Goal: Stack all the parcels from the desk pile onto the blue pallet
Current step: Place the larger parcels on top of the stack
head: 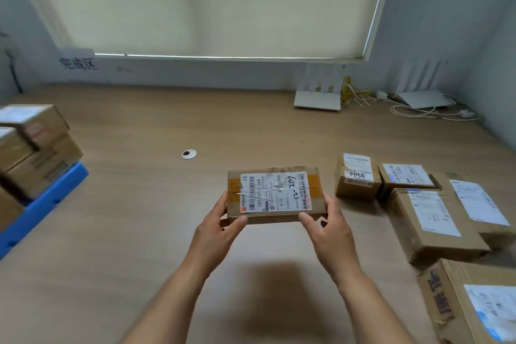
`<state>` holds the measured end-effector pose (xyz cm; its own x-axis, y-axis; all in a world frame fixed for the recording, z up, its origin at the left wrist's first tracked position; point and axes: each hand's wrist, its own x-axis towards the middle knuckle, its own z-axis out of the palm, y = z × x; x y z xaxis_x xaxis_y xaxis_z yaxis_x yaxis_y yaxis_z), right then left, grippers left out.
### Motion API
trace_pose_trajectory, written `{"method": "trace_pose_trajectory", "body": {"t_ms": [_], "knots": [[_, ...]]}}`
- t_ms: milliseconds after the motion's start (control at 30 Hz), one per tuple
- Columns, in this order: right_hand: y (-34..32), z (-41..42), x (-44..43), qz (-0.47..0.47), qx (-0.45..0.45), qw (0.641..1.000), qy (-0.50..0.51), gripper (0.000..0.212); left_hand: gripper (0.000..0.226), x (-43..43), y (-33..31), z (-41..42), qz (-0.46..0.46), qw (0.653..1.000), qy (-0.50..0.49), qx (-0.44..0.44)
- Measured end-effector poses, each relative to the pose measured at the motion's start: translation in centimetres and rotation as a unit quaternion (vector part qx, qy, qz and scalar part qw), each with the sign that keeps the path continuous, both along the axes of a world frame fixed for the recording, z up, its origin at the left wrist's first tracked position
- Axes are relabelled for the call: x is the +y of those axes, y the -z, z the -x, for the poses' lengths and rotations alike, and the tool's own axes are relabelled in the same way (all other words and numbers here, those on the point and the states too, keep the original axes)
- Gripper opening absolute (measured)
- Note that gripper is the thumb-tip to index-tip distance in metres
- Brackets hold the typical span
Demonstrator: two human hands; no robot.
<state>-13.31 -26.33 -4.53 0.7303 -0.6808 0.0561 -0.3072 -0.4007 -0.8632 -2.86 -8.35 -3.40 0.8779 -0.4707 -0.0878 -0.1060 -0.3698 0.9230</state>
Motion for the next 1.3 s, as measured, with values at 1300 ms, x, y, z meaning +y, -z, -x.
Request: {"method": "trace_pose_trajectory", "body": {"t_ms": [1300], "knots": [[-7.3, -19.4, 44.3, 0.067, -0.193, 0.960, -0.190, 0.041, 0.056, 48.2, -10.3, -10.5, -0.093, 0.944, -0.261, -0.177]]}}
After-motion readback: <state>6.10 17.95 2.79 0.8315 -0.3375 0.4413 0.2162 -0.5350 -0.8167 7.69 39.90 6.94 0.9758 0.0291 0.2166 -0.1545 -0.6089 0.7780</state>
